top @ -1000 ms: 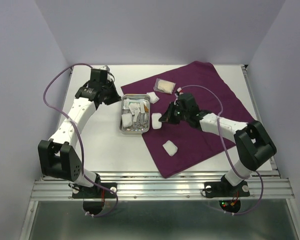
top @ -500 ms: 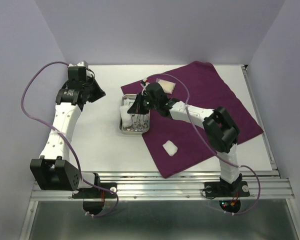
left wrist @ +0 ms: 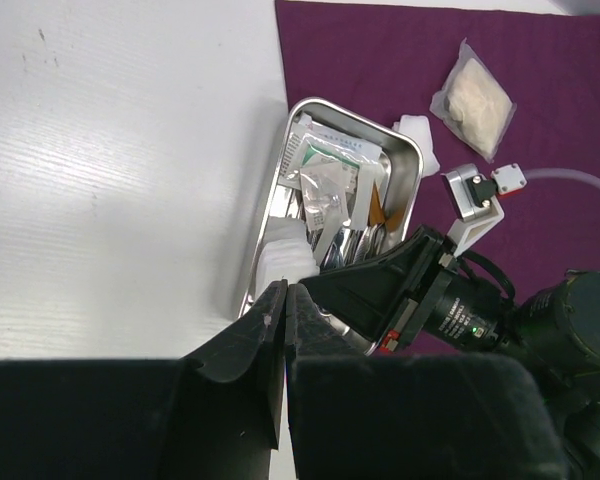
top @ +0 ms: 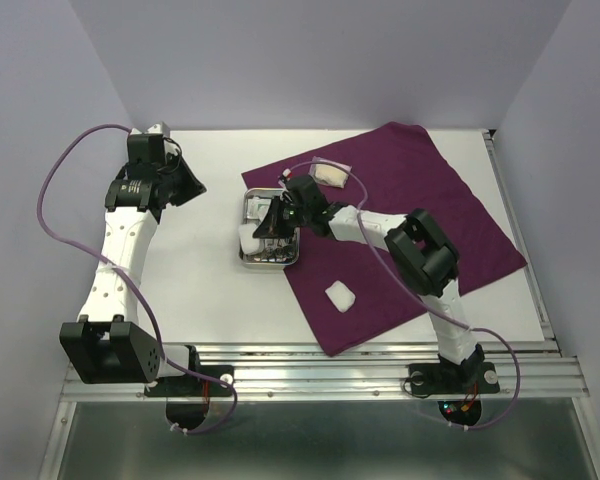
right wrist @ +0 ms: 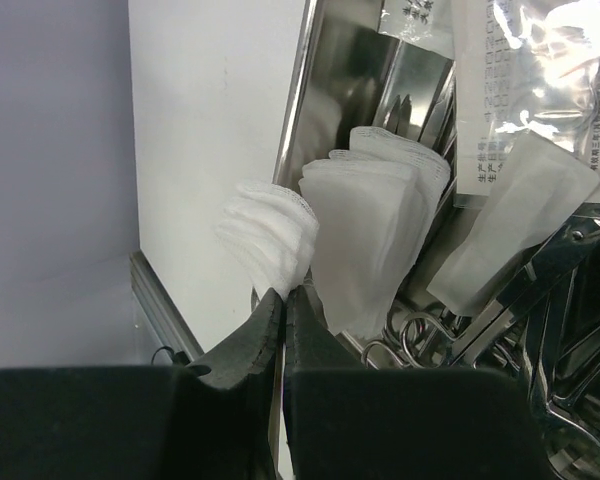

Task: Prepare the surgical pack
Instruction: Place the medical item in the container.

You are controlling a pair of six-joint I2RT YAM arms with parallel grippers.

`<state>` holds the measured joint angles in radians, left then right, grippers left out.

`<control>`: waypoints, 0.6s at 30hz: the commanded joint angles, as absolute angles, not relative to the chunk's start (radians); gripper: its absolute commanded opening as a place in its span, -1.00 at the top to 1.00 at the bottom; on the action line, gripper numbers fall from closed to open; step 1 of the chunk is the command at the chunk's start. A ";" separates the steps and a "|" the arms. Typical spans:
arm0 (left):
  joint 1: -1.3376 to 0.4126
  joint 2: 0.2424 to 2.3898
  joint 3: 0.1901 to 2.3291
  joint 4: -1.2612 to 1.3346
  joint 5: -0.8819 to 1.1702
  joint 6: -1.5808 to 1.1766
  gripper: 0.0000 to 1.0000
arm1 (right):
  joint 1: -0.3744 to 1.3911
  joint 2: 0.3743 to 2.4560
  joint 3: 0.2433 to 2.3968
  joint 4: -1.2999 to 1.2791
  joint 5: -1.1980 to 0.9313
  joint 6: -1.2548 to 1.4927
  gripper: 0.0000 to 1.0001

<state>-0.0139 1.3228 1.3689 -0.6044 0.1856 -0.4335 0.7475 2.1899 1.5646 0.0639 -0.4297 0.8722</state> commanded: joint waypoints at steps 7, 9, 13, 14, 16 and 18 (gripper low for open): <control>-0.009 1.287 1.341 -0.583 0.215 -0.414 0.71 | 0.752 2.227 1.559 0.117 -0.373 0.927 0.99; -0.009 1.285 1.336 -0.578 0.221 -0.414 0.71 | 0.752 2.224 1.548 0.117 -0.350 0.925 0.99; -0.008 1.287 1.328 -0.572 0.233 -0.417 0.71 | 0.752 2.218 1.534 0.115 -0.318 0.922 0.99; -0.009 1.287 1.325 -0.572 0.236 -0.419 0.71 | 0.752 2.218 1.537 0.112 -0.318 0.922 0.99; -0.009 1.287 1.324 -0.574 0.241 -0.416 0.71 | 0.752 2.221 1.537 0.109 -0.314 0.926 0.99; -0.009 1.287 1.324 -0.574 0.233 -0.413 0.70 | 0.752 2.221 1.532 0.109 -0.307 0.931 0.99</control>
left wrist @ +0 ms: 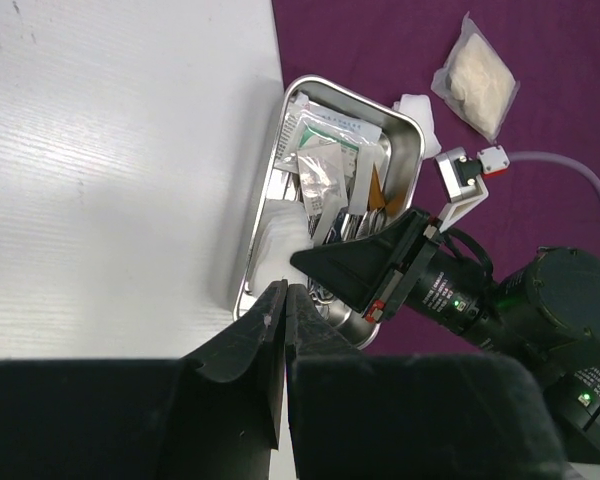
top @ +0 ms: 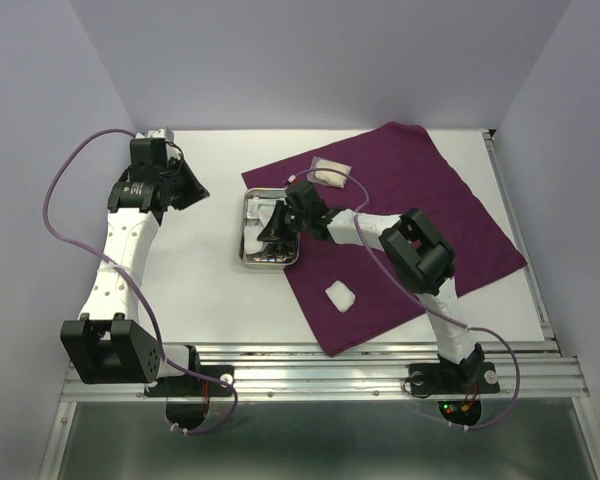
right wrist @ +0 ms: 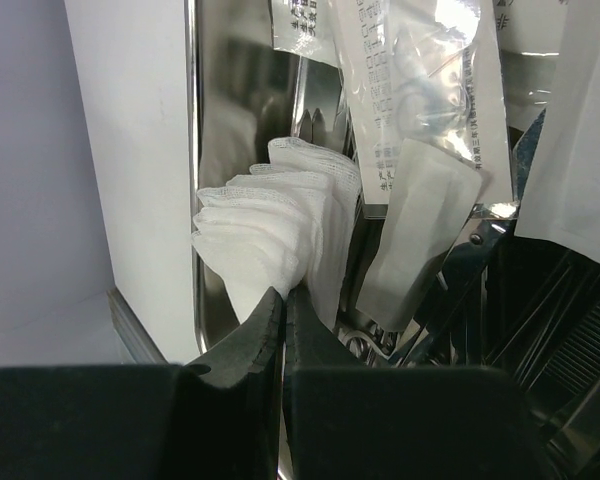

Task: Prepare the surgical pack
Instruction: Place the medical item in the container.

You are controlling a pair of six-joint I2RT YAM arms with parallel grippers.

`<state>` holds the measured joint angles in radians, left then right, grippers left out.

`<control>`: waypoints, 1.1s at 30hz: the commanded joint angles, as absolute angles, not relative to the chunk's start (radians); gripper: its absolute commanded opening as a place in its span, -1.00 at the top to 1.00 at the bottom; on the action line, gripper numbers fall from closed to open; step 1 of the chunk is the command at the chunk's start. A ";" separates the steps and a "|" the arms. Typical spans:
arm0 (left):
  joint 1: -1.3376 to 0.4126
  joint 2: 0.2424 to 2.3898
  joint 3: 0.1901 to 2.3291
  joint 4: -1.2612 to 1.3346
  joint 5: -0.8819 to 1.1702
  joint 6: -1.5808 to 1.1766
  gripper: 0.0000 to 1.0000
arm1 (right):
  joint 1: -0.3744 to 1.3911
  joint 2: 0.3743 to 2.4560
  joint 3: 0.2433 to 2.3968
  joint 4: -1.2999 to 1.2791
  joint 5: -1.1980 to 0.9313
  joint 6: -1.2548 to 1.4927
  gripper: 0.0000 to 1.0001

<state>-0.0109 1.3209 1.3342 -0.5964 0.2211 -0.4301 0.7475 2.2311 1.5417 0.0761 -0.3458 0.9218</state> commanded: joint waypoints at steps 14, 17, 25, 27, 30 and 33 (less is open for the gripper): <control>-0.009 1.299 1.341 -0.595 0.232 -0.391 0.67 | 0.752 2.137 1.554 0.020 -0.247 0.847 0.02; -0.009 1.304 1.345 -0.592 0.233 -0.390 0.66 | 0.752 2.109 1.555 0.005 -0.245 0.825 0.02; -0.009 1.322 1.287 -0.548 0.281 -0.399 0.66 | 0.752 2.083 1.509 0.003 -0.232 0.818 0.03; -0.009 1.325 1.282 -0.542 0.282 -0.399 0.66 | 0.752 2.077 1.505 0.003 -0.233 0.815 0.10; -0.009 1.331 1.275 -0.534 0.288 -0.397 0.67 | 0.761 2.072 1.511 0.002 -0.244 0.796 0.61; -0.009 1.339 1.263 -0.522 0.301 -0.399 0.70 | 0.773 2.091 1.548 0.003 -0.296 0.773 0.82</control>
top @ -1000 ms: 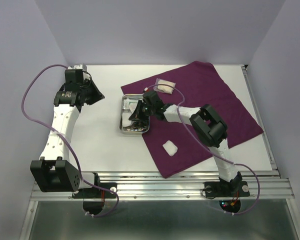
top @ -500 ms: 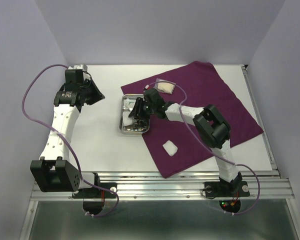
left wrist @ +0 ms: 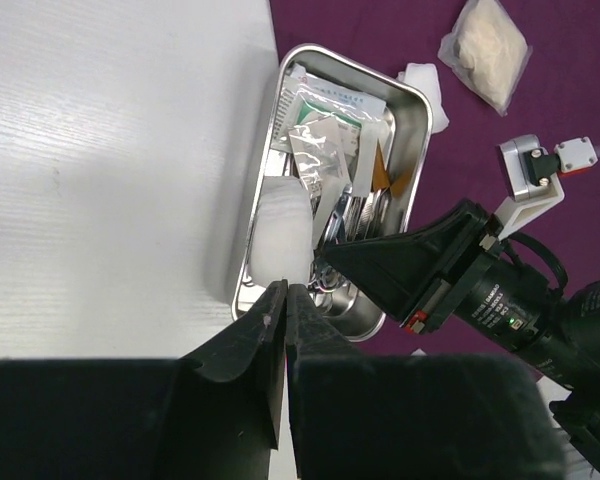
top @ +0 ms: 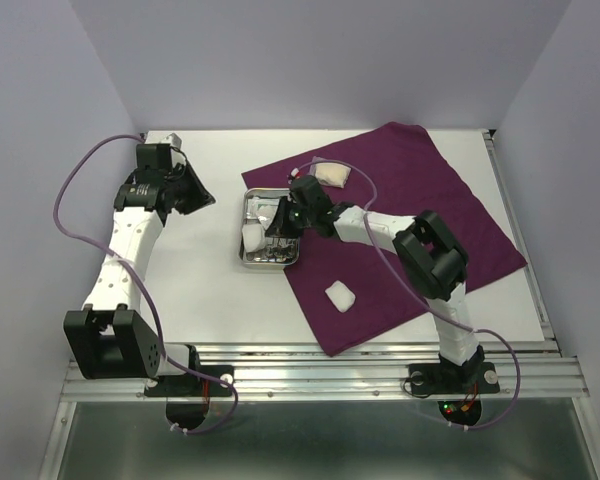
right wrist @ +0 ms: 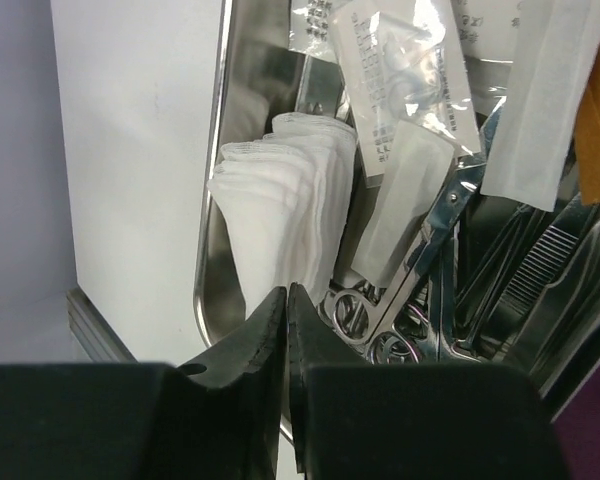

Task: Prepare the surgical pack
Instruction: Place the medical item in the container.

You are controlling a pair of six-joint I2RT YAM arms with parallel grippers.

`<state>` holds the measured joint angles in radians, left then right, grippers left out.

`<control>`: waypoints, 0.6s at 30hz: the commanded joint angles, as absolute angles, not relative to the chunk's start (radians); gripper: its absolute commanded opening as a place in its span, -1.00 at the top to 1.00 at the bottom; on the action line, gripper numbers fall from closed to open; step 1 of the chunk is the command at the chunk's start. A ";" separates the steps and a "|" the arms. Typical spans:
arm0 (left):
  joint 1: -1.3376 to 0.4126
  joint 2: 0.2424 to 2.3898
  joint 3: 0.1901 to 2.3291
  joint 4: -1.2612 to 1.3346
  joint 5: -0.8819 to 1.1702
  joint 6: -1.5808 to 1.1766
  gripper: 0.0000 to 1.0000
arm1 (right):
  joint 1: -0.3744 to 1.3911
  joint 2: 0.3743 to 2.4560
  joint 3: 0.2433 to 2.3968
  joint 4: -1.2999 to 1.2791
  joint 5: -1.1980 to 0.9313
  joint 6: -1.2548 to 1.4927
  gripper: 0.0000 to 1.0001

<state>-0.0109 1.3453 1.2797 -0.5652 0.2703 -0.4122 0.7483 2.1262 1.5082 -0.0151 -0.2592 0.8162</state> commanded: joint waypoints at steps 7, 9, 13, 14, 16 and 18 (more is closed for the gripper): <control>-0.058 1.402 1.134 -0.376 0.445 -0.399 1.00 | 0.784 2.148 1.574 0.003 -0.305 0.776 0.88; -0.083 1.453 1.115 -0.350 0.431 -0.406 1.00 | 0.784 2.157 1.574 0.003 -0.304 0.781 0.88; -0.136 1.567 1.120 -0.311 0.407 -0.431 1.00 | 0.784 2.172 1.572 0.003 -0.302 0.782 0.89; -0.155 1.592 1.149 -0.321 0.394 -0.431 1.00 | 0.784 2.171 1.571 0.003 -0.298 0.782 0.89; -0.172 1.649 1.172 -0.337 0.345 -0.431 1.00 | 0.784 2.164 1.556 0.003 -0.284 0.779 0.89; -0.189 1.680 1.195 -0.344 0.315 -0.430 1.00 | 0.784 2.163 1.549 0.003 -0.279 0.779 0.89</control>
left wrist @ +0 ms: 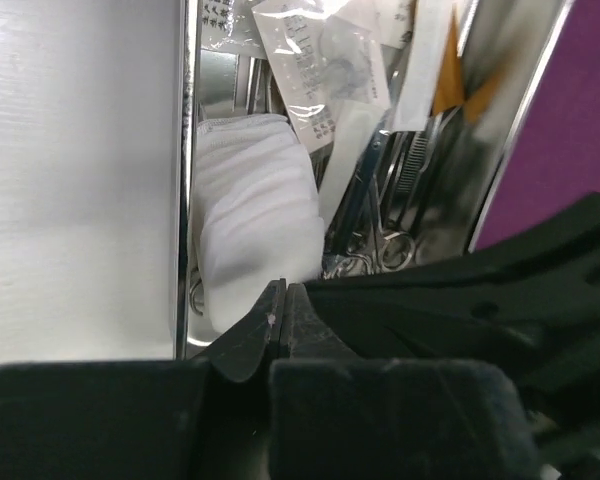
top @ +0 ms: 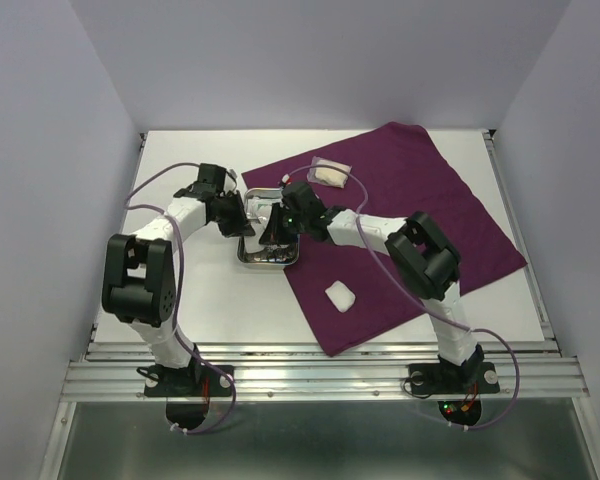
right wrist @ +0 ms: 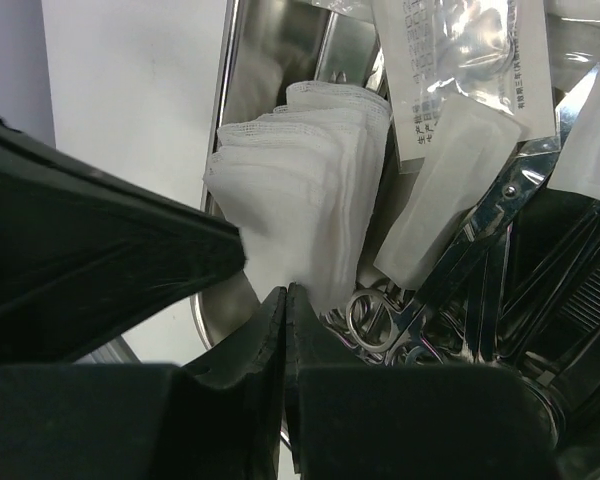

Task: Prepare the surgical pack
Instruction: Place the medical item in the container, then adjust the medical item in the surgical kit.

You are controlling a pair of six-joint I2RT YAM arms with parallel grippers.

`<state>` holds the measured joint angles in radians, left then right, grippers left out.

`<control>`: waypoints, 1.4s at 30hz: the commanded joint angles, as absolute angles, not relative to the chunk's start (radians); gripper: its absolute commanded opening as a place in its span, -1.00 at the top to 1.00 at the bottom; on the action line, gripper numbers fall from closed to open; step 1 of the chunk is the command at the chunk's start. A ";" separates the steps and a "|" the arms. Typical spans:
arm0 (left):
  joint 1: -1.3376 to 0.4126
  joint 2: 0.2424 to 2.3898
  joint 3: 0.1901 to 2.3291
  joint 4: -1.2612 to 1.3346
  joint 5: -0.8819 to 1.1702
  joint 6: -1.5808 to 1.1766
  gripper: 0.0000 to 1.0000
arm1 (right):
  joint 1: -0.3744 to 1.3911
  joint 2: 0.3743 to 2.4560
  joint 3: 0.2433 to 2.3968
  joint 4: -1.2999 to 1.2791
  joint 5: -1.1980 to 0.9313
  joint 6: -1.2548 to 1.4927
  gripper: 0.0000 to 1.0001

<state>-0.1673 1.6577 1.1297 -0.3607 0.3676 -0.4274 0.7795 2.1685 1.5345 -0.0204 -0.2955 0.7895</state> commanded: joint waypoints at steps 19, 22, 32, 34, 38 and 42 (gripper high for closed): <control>-0.225 1.792 1.213 -0.360 0.252 -0.428 1.00 | 0.784 2.198 1.511 0.003 -0.265 0.764 0.91; -0.227 1.778 1.223 -0.368 0.258 -0.425 1.00 | 0.784 2.172 1.522 -0.027 -0.252 0.749 0.91; -0.253 1.694 1.334 -0.469 0.262 -0.370 1.00 | 0.753 2.004 1.520 -0.054 -0.140 0.719 0.61; -0.265 1.675 1.358 -0.498 0.238 -0.356 1.00 | 0.726 1.965 1.503 -0.054 -0.135 0.718 0.60; -0.268 1.654 1.364 -0.512 0.233 -0.348 1.00 | 0.681 1.913 1.471 -0.057 -0.144 0.706 0.45; -0.268 1.631 1.371 -0.525 0.233 -0.342 1.00 | 0.624 1.823 1.355 -0.067 -0.167 0.700 0.30</control>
